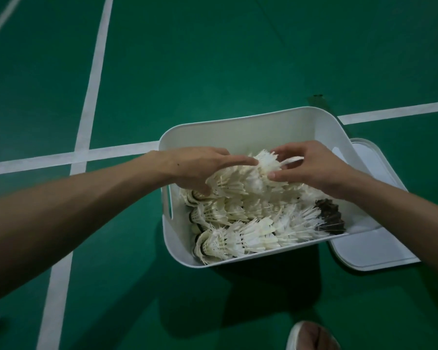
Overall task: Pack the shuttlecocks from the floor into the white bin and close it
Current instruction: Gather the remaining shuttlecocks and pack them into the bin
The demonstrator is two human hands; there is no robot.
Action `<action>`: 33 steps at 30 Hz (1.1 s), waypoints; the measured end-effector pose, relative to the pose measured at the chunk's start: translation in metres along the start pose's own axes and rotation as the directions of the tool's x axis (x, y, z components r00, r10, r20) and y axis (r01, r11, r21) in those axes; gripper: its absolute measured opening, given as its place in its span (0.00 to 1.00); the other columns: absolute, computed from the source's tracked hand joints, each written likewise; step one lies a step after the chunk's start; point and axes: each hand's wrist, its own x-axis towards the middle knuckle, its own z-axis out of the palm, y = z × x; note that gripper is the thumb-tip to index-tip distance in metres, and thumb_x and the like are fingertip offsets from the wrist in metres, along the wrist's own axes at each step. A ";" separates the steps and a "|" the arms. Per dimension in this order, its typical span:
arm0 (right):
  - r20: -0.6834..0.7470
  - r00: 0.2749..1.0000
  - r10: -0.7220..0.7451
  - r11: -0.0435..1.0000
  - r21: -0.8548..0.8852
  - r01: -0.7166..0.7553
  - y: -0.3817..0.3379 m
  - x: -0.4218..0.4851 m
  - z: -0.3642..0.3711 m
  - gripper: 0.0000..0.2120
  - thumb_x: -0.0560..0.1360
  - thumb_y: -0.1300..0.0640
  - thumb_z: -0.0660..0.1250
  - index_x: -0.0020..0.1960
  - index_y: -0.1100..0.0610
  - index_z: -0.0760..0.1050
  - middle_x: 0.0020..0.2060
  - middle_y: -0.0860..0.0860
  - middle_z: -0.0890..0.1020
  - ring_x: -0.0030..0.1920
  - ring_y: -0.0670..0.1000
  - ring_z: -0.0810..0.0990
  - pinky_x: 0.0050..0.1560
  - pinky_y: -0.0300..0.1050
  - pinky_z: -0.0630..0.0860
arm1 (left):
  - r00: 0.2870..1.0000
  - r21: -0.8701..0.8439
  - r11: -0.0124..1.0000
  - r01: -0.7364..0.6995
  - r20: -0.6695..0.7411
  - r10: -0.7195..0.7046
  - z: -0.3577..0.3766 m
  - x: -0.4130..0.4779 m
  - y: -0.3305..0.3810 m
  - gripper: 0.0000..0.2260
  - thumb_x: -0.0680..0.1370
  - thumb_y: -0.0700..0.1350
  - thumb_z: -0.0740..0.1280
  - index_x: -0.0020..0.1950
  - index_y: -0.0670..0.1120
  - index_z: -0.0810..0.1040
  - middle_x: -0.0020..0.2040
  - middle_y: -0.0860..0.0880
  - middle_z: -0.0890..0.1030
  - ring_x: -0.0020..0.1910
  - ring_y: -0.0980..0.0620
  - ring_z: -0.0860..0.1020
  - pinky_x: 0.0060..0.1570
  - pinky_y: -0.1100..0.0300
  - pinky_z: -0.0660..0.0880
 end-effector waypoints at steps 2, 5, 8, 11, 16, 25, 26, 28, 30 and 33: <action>0.050 0.999 0.005 0.995 -0.098 0.000 -0.001 -0.003 0.001 0.38 0.54 0.48 0.78 0.63 0.53 0.76 0.51 0.46 0.80 0.46 0.44 0.83 0.47 0.41 0.80 | 1.000 -0.004 1.000 0.003 0.003 -0.003 0.000 0.001 -0.002 0.45 0.71 0.42 0.74 0.74 0.66 0.46 0.68 0.49 0.69 0.59 0.50 0.72 0.54 0.56 0.72; 0.032 0.999 -0.012 0.980 -0.199 0.018 -0.003 0.000 0.007 0.38 0.55 0.48 0.79 0.65 0.51 0.76 0.52 0.44 0.79 0.47 0.39 0.81 0.49 0.40 0.79 | 1.000 0.009 1.000 0.006 0.004 -0.006 0.002 0.004 -0.002 0.42 0.72 0.43 0.73 0.75 0.65 0.50 0.71 0.51 0.66 0.61 0.51 0.72 0.54 0.58 0.71; -0.022 0.998 -0.051 0.970 -0.239 0.044 -0.006 0.008 0.011 0.38 0.58 0.49 0.80 0.66 0.52 0.75 0.56 0.47 0.80 0.46 0.39 0.80 0.50 0.40 0.78 | 1.000 0.011 1.000 0.014 -0.002 -0.014 0.003 0.009 -0.001 0.44 0.72 0.44 0.73 0.74 0.67 0.46 0.69 0.49 0.69 0.59 0.50 0.73 0.53 0.55 0.73; -0.022 0.999 -0.034 0.963 -0.268 0.027 -0.003 0.012 0.013 0.39 0.58 0.48 0.79 0.67 0.54 0.74 0.58 0.51 0.81 0.48 0.44 0.81 0.51 0.41 0.78 | 1.000 -0.010 1.000 0.015 0.000 -0.015 0.005 0.013 -0.001 0.44 0.72 0.44 0.73 0.74 0.68 0.47 0.69 0.48 0.68 0.58 0.51 0.73 0.52 0.55 0.73; 0.051 0.999 0.016 0.943 -0.333 0.001 0.002 0.011 0.006 0.42 0.60 0.47 0.79 0.71 0.54 0.69 0.61 0.53 0.79 0.52 0.47 0.79 0.57 0.42 0.75 | 1.000 -0.005 1.000 0.003 0.021 -0.003 0.009 0.021 0.001 0.40 0.74 0.43 0.71 0.74 0.67 0.50 0.73 0.49 0.65 0.62 0.49 0.72 0.54 0.55 0.72; -0.021 0.993 -0.119 0.841 -0.534 0.089 -0.020 0.008 -0.010 0.29 0.64 0.39 0.75 0.60 0.53 0.78 0.51 0.48 0.82 0.46 0.47 0.81 0.47 0.42 0.76 | 0.999 -0.103 0.995 -0.003 0.048 0.008 0.005 0.010 -0.002 0.41 0.73 0.41 0.71 0.73 0.67 0.50 0.72 0.50 0.65 0.63 0.50 0.70 0.55 0.56 0.70; -0.023 0.990 -0.142 0.810 -0.577 0.103 -0.021 0.007 -0.007 0.29 0.64 0.38 0.74 0.59 0.53 0.78 0.50 0.47 0.81 0.45 0.46 0.79 0.47 0.41 0.74 | 0.999 -0.103 0.995 -0.004 0.042 0.009 0.005 0.008 -0.001 0.41 0.73 0.41 0.71 0.74 0.67 0.50 0.72 0.49 0.65 0.63 0.50 0.70 0.56 0.57 0.70; -0.008 0.981 -0.192 0.735 -0.664 0.138 -0.023 0.006 -0.002 0.29 0.64 0.36 0.73 0.59 0.52 0.78 0.53 0.48 0.79 0.48 0.47 0.76 0.50 0.43 0.73 | 1.000 -0.096 0.995 -0.001 0.022 0.003 0.004 0.003 0.002 0.41 0.73 0.43 0.72 0.75 0.64 0.49 0.72 0.49 0.65 0.64 0.50 0.70 0.58 0.57 0.69; 0.012 0.972 -0.237 0.673 -0.719 0.173 -0.028 0.003 0.002 0.27 0.65 0.35 0.72 0.58 0.50 0.77 0.58 0.50 0.77 0.54 0.50 0.75 0.57 0.49 0.73 | 1.000 -0.095 0.995 0.011 -0.015 -0.013 0.002 -0.002 0.004 0.41 0.73 0.46 0.72 0.76 0.60 0.49 0.72 0.48 0.65 0.65 0.49 0.69 0.59 0.57 0.67; 0.048 0.951 -0.305 0.628 -0.741 0.239 -0.042 -0.004 0.009 0.26 0.66 0.36 0.71 0.58 0.50 0.77 0.63 0.50 0.74 0.62 0.51 0.72 0.64 0.52 0.70 | 0.995 -0.080 0.996 0.049 -0.080 -0.055 -0.004 -0.014 0.004 0.38 0.74 0.53 0.70 0.77 0.53 0.51 0.74 0.47 0.63 0.68 0.48 0.67 0.65 0.55 0.65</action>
